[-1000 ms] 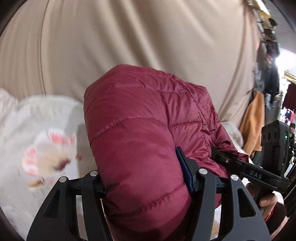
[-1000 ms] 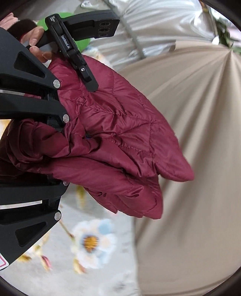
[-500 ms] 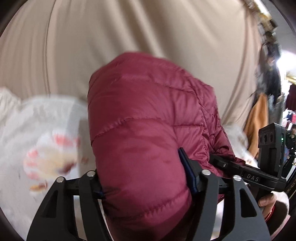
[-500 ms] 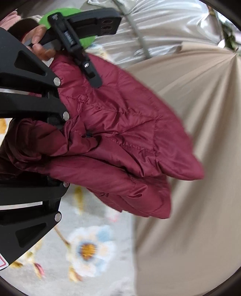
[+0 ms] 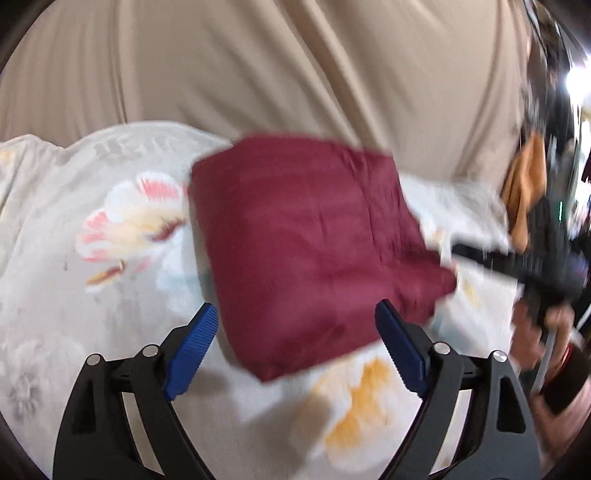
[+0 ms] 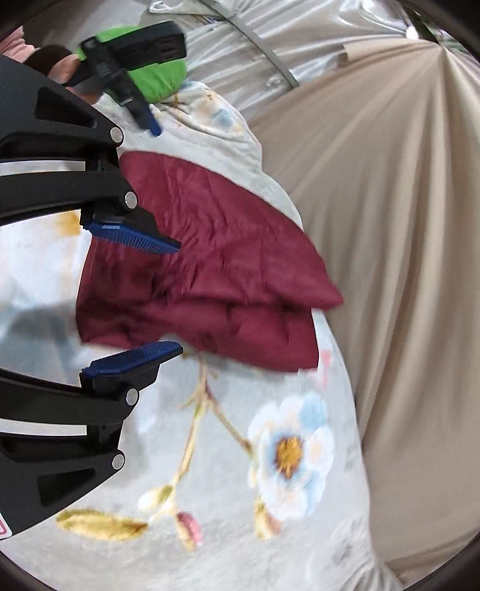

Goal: Fold large clothes
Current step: 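Fold the bundle end over and lay it down, opening both tools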

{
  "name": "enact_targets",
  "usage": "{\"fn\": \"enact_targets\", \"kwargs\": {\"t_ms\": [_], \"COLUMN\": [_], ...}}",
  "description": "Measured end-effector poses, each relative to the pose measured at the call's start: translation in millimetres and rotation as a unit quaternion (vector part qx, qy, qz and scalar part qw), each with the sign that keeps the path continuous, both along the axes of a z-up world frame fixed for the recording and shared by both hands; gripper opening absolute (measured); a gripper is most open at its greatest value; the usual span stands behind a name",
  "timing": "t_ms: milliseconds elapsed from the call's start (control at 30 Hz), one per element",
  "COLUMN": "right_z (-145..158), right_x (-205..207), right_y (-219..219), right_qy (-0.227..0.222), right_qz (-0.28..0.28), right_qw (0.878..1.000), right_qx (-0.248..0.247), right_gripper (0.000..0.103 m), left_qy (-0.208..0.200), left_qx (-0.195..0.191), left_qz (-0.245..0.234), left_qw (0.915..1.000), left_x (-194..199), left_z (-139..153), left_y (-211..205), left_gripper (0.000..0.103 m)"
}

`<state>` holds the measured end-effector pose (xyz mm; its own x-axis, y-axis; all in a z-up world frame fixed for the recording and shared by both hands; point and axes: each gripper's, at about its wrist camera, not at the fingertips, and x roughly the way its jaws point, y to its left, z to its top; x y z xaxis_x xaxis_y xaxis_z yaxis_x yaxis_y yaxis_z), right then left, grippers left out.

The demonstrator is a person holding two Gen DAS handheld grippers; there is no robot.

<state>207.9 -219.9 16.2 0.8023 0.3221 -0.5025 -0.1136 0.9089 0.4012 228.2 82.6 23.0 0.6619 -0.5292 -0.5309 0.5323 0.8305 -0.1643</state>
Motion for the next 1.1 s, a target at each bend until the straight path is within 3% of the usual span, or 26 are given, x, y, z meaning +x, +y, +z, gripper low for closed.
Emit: {"fn": "enact_targets", "kwargs": {"t_ms": [100, 133, 167, 233, 300, 433, 533, 667, 767, 867, 933, 1000, 1100], "right_z": [-16.1, -22.7, -25.6, -22.4, -25.6, -63.3, -62.0, -31.5, 2.2, 27.9, 38.7, 42.8, 38.3], "right_x": [21.6, 27.5, 27.8, 19.6, 17.3, 30.7, 34.0, 11.8, 6.6, 27.1, 47.4, 67.7, 90.2], "right_y": [17.3, 22.4, 25.5, 22.8, 19.2, 14.4, 6.9, -1.0, -8.0, -6.0, 2.2, 17.3, 35.9], "right_qy": [0.031, 0.041, 0.038, 0.02, 0.023, 0.077, 0.091, 0.054, 0.015, -0.005, -0.012, -0.012, -0.012], "right_qz": [0.002, -0.005, -0.009, -0.019, -0.028, -0.042, -0.041, -0.059, -0.073, -0.072, -0.061, -0.048, -0.044], "right_qw": [0.999, 0.999, 0.998, 0.998, 0.998, 0.994, 0.994, 0.995, 0.995, 0.995, 0.996, 0.995, 0.99], "right_qx": [-0.022, -0.035, -0.046, -0.049, -0.059, -0.072, -0.051, -0.053, -0.065, -0.067, -0.069, -0.082, -0.13], "right_gripper": [0.045, 0.024, 0.015, 0.008, 0.006, 0.005, 0.006, 0.009, 0.013, 0.013, 0.009, 0.006, 0.004], "left_qy": [0.0, 0.001, -0.003, -0.021, -0.004, 0.058, 0.081, 0.042, 0.0, -0.028, -0.041, -0.037, 0.004], "left_qx": [0.041, 0.049, 0.06, 0.089, 0.088, 0.095, 0.06, 0.051, 0.02, -0.004, 0.003, 0.02, 0.03], "left_qz": [0.02, 0.03, 0.041, 0.063, 0.071, 0.093, 0.1, 0.102, 0.092, 0.089, 0.093, 0.103, 0.106], "left_qw": [0.999, 0.9984, 0.9974, 0.9939, 0.9936, 0.9894, 0.9899, 0.9926, 0.9956, 0.9957, 0.9948, 0.9938, 0.9939], "left_x": [-0.3, 1.2, 2.2, 6.2, 10.9, 27.8, 31.7, -2.2, -29.8, -29.4, -13.9, 3.8, 30.4], "left_z": [-18.6, -22.6, -26.6, -29.2, -34.7, -60.6, -61.7, -37.4, -1.2, 28.7, 38.4, 35.5, 16.5], "left_y": [-16.3, -19.5, -20.6, -22.0, -18.5, -14.9, -2.5, 8.0, 16.6, 8.5, -10.6, -29.6, -50.3], "left_gripper": [0.08, 0.071, 0.065, 0.056, 0.053, 0.048, 0.048, 0.047, 0.048, 0.05, 0.05, 0.05, 0.05]}}
